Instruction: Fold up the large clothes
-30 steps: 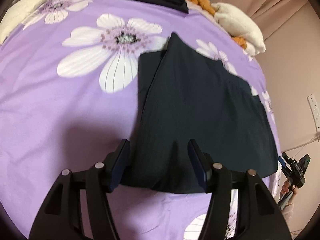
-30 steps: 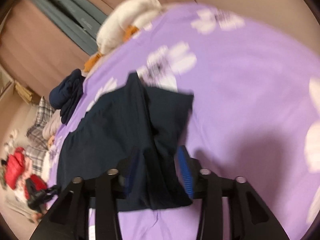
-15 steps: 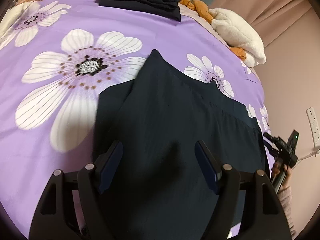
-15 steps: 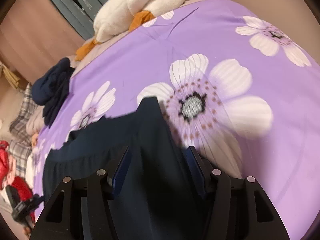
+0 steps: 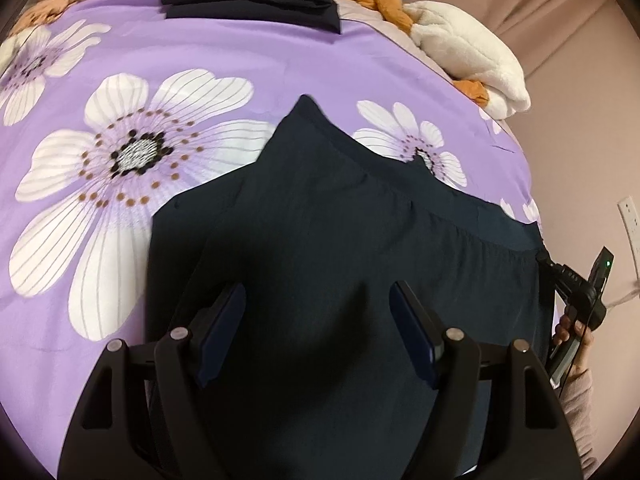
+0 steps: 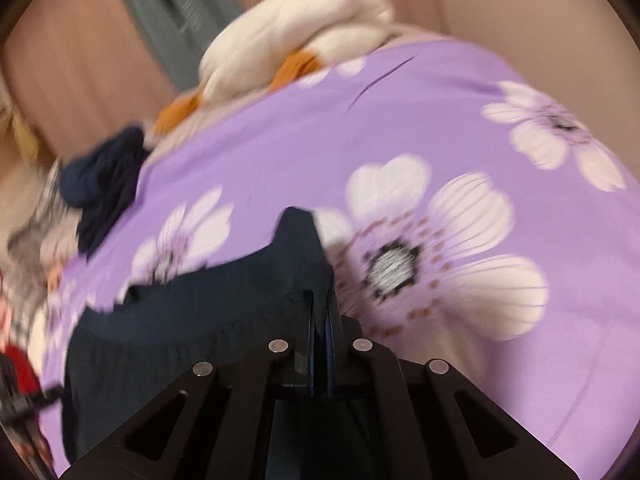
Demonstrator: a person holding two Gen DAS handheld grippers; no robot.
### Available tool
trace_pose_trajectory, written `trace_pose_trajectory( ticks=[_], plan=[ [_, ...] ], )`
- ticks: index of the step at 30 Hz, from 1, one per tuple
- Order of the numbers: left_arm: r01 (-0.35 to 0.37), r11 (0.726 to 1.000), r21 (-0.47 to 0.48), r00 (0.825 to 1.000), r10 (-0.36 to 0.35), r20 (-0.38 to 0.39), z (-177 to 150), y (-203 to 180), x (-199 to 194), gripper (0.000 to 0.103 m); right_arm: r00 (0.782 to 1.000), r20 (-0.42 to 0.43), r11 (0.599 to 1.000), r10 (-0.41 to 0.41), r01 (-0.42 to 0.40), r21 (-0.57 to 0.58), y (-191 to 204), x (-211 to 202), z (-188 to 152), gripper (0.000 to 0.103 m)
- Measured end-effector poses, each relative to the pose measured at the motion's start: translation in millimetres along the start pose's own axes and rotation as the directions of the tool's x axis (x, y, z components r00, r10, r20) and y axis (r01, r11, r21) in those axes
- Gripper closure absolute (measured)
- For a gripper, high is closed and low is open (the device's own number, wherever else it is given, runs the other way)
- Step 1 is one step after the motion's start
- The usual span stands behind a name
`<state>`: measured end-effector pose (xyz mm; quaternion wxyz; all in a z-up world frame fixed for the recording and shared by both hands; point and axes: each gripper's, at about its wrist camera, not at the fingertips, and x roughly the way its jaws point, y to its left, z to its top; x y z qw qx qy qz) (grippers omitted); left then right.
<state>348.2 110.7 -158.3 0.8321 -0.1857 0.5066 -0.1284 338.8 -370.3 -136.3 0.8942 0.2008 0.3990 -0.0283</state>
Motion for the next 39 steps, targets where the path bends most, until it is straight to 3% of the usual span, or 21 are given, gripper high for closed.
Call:
trace_pose_trajectory(
  ticks=[2,5,6,8,9,10,13,16,18,20,22,23,24,25,27,29,32,37,39],
  plan=[
    [-0.030,0.999,0.025,0.999,0.030,-0.010,2.3,-5.6,6.8,0.029,0.995,-0.041,0.996,-0.086,0.086,0.008,-10.5,12.4,-2.1,0.100],
    [-0.046,0.999,0.025,0.999,0.047,-0.025,4.9,-6.1,17.1,0.029,0.986,-0.146,0.991,-0.085,0.098,0.086,-26.0,32.9,-8.9,0.099],
    [-0.054,0.998,0.020,0.998,0.055,-0.028,5.5,-6.2,18.6,0.029,0.987,-0.141,0.991,-0.082,0.096,0.096,-25.5,31.9,-8.6,0.094],
    [-0.058,0.998,0.022,0.998,0.058,-0.011,3.5,-7.2,13.3,0.029,0.994,-0.105,0.992,-0.035,0.047,0.115,-21.6,17.9,-6.7,0.077],
    [-0.061,0.998,0.026,0.998,0.061,-0.003,1.6,-7.8,9.0,0.029,0.997,-0.070,0.992,-0.014,0.022,0.122,-19.0,5.4,-5.3,0.056],
    [-0.063,0.998,0.031,0.998,0.063,0.007,-0.7,-8.5,3.8,0.029,1.000,-0.028,0.993,-0.006,0.010,0.121,-14.8,-6.8,-4.7,0.049],
    [-0.058,0.994,0.093,0.997,0.052,0.058,-13.8,-19.8,-16.5,0.029,0.998,0.039,0.996,0.058,-0.060,0.063,-1.5,-44.4,-10.5,0.049],
    [0.006,0.986,0.169,0.998,-0.016,0.058,-29.5,-33.6,-26.0,0.029,0.993,-0.024,0.988,0.117,-0.119,-0.095,23.4,-69.2,-40.4,0.049],
    [0.024,0.975,0.223,0.999,-0.032,0.030,-36.4,-42.6,-18.5,0.029,0.992,-0.084,0.972,0.099,-0.114,-0.206,39.5,-73.6,-65.4,0.049],
    [-0.048,0.970,0.237,0.999,0.044,0.024,-37.6,-43.4,-1.1,0.031,0.989,-0.132,0.956,0.070,-0.104,-0.274,50.6,-71.5,-86.1,0.049],
    [-0.099,0.977,0.190,0.995,0.096,0.022,-32.8,-31.5,15.9,0.041,0.986,-0.167,0.939,0.011,-0.068,-0.337,56.0,-66.2,-103.7,0.050],
    [-0.140,0.975,0.171,0.990,0.136,0.035,-29.8,-24.3,22.0,0.042,0.984,-0.177,0.926,-0.033,-0.037,-0.377,58.0,-63.3,-114.4,0.050],
    [-0.199,0.969,0.148,0.979,0.191,0.067,-26.2,-15.5,27.7,0.052,0.982,-0.180,0.916,-0.057,-0.020,-0.400,57.5,-64.3,-120.0,0.050],
    [-0.224,0.967,0.119,0.973,0.214,0.089,-21.8,-7.3,30.3,0.055,0.980,-0.184,0.909,-0.075,-0.009,-0.418,56.2,-66.3,-127.5,0.050],
    [-0.244,0.967,0.069,0.965,0.235,0.118,-12.5,5.6,30.1,0.055,0.976,-0.192,0.906,-0.102,0.011,-0.424,47.6,-72.0,-137.4,0.050],
    [-0.237,0.970,0.052,0.968,0.231,0.102,-5.9,10.9,31.3,0.056,0.972,-0.212,0.922,-0.102,0.012,-0.386,32.0,-80.3,-141.7,0.051],
    [-0.246,0.963,0.106,0.967,0.238,0.087,-6.6,3.7,24.6,0.051,0.973,-0.209,0.935,-0.094,0.014,-0.353,20.5,-97.4,-139.6,0.051],
    [-0.250,0.951,0.179,0.966,0.233,0.112,-36.6,-11.5,-2.6,0.027,0.993,-0.114,0.935,-0.037,-0.006,-0.354,35.0,-123.7,-140.1,0.051],
    [-0.256,0.948,0.187,0.964,0.237,0.119,-50.8,-14.5,-11.4,0.025,0.997,-0.073,0.939,-0.024,-0.002,-0.343,41.8,-129.4,-141.6,0.051]
  ],
)
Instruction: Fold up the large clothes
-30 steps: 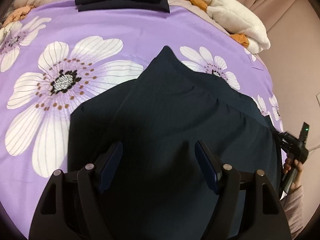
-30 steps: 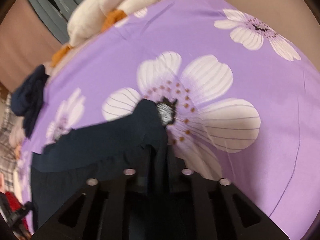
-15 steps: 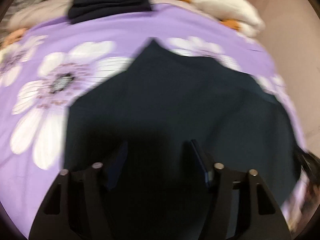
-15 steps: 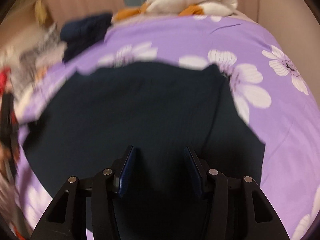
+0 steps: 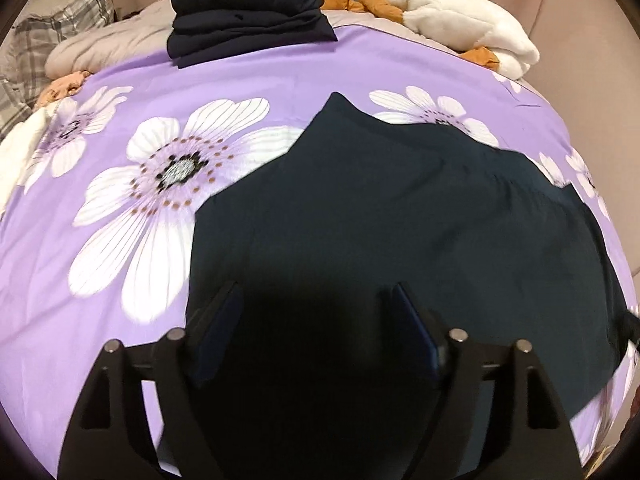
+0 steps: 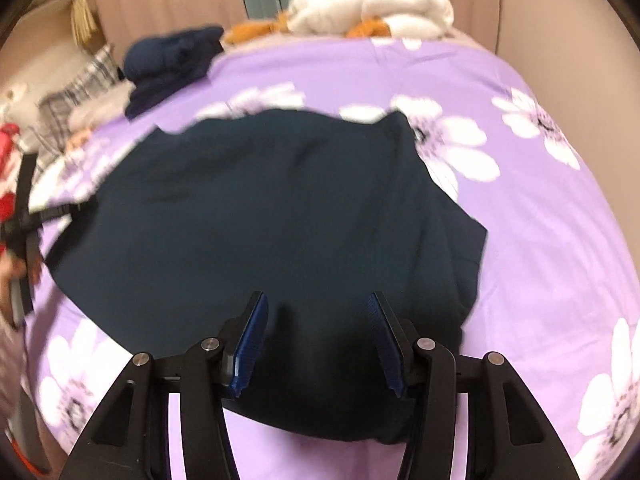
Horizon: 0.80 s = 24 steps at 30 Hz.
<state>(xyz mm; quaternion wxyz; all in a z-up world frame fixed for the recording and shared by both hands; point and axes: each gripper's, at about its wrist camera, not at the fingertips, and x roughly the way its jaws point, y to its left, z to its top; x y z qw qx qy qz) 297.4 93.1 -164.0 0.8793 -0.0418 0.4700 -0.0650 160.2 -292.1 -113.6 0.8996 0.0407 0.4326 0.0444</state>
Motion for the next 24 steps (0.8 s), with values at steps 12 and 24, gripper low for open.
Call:
trace_pose_trajectory(
  ticks=[12,24],
  plan=[
    [-0.035,0.997,0.072,0.999,0.035,0.001,-51.7,-29.4,-8.5,0.023,0.998,-0.054,0.996,-0.025,0.030,0.089,10.0,23.7,-19.2,0.050],
    [-0.061,0.996,0.073,0.998,0.060,0.013,-67.7,-33.5,-17.8,0.023,0.998,-0.036,0.991,-0.051,0.055,0.124,1.3,19.6,-30.5,0.050]
  ],
)
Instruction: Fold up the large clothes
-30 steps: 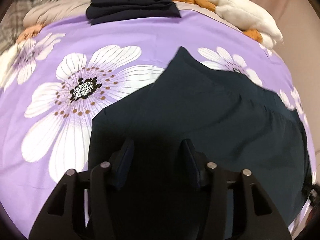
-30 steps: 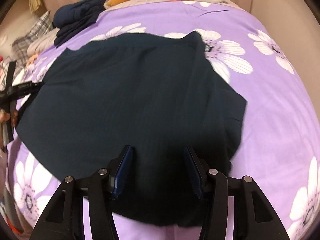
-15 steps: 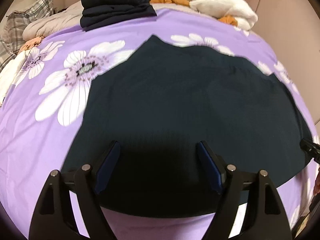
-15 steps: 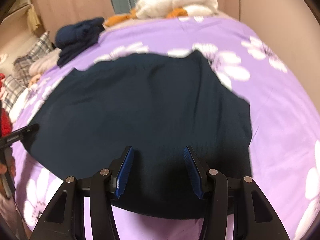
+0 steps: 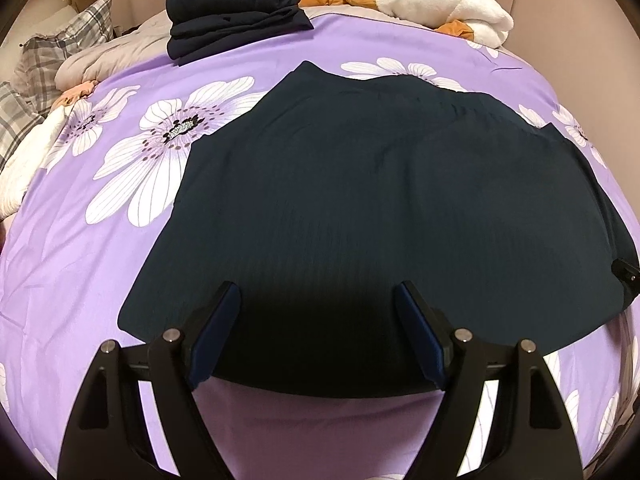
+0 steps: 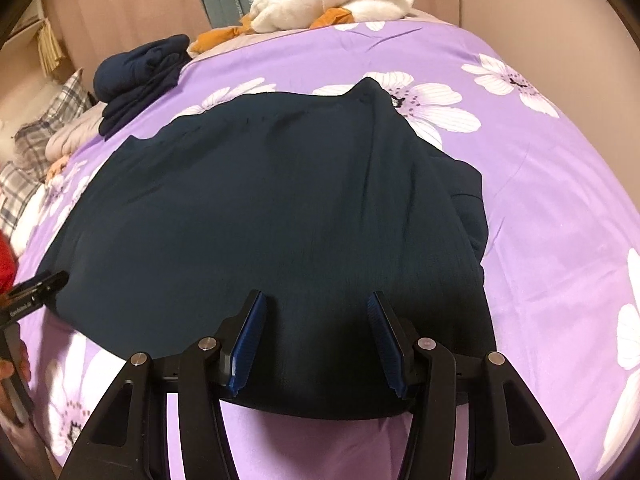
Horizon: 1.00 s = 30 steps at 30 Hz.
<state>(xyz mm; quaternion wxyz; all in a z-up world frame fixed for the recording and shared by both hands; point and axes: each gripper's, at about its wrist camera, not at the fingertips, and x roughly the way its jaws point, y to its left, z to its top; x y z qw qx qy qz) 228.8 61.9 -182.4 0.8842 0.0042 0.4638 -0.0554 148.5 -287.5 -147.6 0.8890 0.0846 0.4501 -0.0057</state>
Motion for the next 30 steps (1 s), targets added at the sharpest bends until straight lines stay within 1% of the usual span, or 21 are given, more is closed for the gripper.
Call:
trace_pose_trajectory(
  ticks=[5,7,9,14,23,27,30],
  plan=[
    [-0.008,1.000,0.002,1.000,0.008,-0.001,-1.5,0.2,-3.7,0.023,1.000,0.012,1.000,0.007,-0.008,0.009,-1.2,-9.7,2.3,0.050],
    [-0.004,1.000,0.001,1.000,0.004,-0.002,-3.0,1.6,-3.0,0.023,1.000,0.009,1.000,-0.001,0.001,0.013,-5.3,-8.3,0.2,0.050],
    [-0.002,1.000,-0.002,1.000,0.002,-0.005,-4.1,2.2,-1.9,0.022,1.000,-0.004,1.000,0.010,-0.010,0.025,-9.2,-3.5,-2.9,0.050],
    [-0.009,1.000,-0.003,1.000,0.009,-0.007,-5.4,1.0,-4.9,0.022,1.000,-0.002,1.000,0.006,-0.006,0.025,-6.6,-7.5,-2.6,0.050],
    [-0.022,1.000,0.005,1.000,0.022,-0.010,-10.9,4.6,-10.3,0.022,1.000,0.009,0.999,0.017,-0.017,0.047,-14.9,-14.0,-9.5,0.050],
    [-0.028,1.000,-0.003,0.999,0.028,-0.022,-12.6,6.4,-10.8,0.022,1.000,0.009,0.999,0.014,-0.015,0.041,-14.7,-13.5,-10.3,0.050],
    [-0.025,0.999,-0.026,0.999,0.024,-0.031,-14.5,10.2,-10.6,0.021,1.000,0.007,0.998,0.030,-0.031,0.052,-18.0,-13.6,-12.1,0.050]
  ],
)
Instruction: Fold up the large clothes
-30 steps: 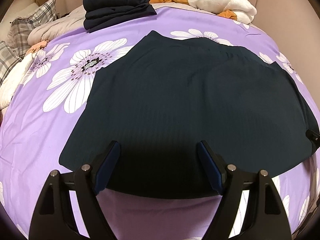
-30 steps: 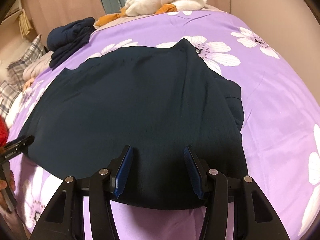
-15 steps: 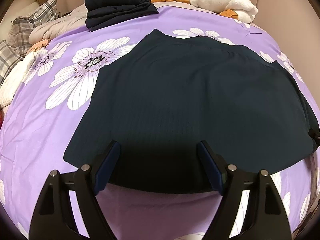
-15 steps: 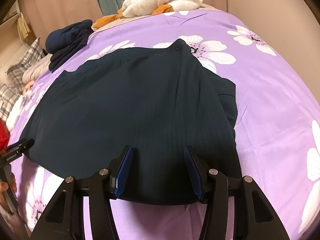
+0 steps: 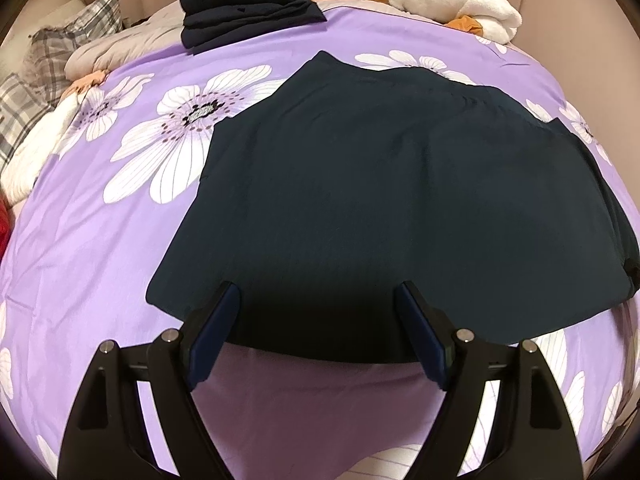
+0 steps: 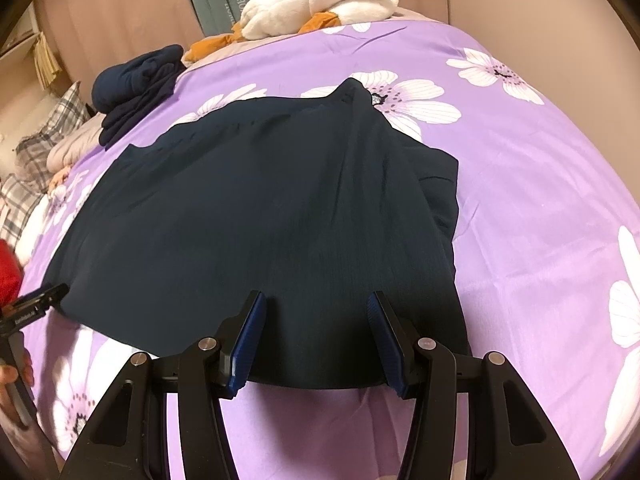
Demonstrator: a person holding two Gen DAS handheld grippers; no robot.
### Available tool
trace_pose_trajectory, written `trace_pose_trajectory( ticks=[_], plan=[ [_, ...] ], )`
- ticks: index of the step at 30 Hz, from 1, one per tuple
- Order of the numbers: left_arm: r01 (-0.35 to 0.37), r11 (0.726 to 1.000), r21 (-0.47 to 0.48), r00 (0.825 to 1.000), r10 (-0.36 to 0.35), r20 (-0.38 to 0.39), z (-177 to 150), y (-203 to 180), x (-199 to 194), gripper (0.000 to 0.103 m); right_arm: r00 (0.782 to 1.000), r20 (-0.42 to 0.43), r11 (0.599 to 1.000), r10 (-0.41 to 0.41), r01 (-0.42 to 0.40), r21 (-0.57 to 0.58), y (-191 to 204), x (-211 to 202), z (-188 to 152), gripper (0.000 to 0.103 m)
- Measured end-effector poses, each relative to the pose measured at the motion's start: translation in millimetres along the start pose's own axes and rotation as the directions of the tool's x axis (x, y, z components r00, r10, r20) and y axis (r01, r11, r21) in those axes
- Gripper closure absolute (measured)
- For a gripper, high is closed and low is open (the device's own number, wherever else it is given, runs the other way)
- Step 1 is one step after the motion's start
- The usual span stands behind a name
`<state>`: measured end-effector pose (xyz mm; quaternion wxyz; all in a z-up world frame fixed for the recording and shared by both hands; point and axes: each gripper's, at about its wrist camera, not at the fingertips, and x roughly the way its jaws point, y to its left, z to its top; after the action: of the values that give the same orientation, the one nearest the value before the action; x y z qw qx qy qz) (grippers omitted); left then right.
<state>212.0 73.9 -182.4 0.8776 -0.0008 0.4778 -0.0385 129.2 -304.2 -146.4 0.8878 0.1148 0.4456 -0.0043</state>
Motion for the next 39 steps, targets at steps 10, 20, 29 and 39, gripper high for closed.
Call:
trace_pose_trajectory(
  ticks=[10,20,29,39],
  plan=[
    [0.004,1.000,-0.027,1.000,-0.004,-0.007,-3.9,3.7,-2.1,0.021,1.000,-0.011,1.000,0.015,-0.015,0.027,-2.9,-2.3,-2.8,0.050],
    [0.007,0.999,-0.043,1.000,-0.007,-0.010,-7.1,9.0,-4.1,0.021,1.000,-0.016,0.999,0.019,-0.019,0.035,-4.7,-2.8,-5.2,0.050],
    [0.004,0.999,-0.047,1.000,-0.005,-0.011,-9.3,10.8,-4.8,0.021,1.000,-0.019,0.999,0.024,-0.023,0.040,-7.8,-5.5,-8.3,0.050],
    [0.007,0.996,-0.091,0.999,-0.011,-0.039,-15.2,22.0,-3.3,0.016,1.000,-0.024,0.999,0.016,-0.015,0.047,-10.5,-9.0,-12.4,0.050]
  ],
)
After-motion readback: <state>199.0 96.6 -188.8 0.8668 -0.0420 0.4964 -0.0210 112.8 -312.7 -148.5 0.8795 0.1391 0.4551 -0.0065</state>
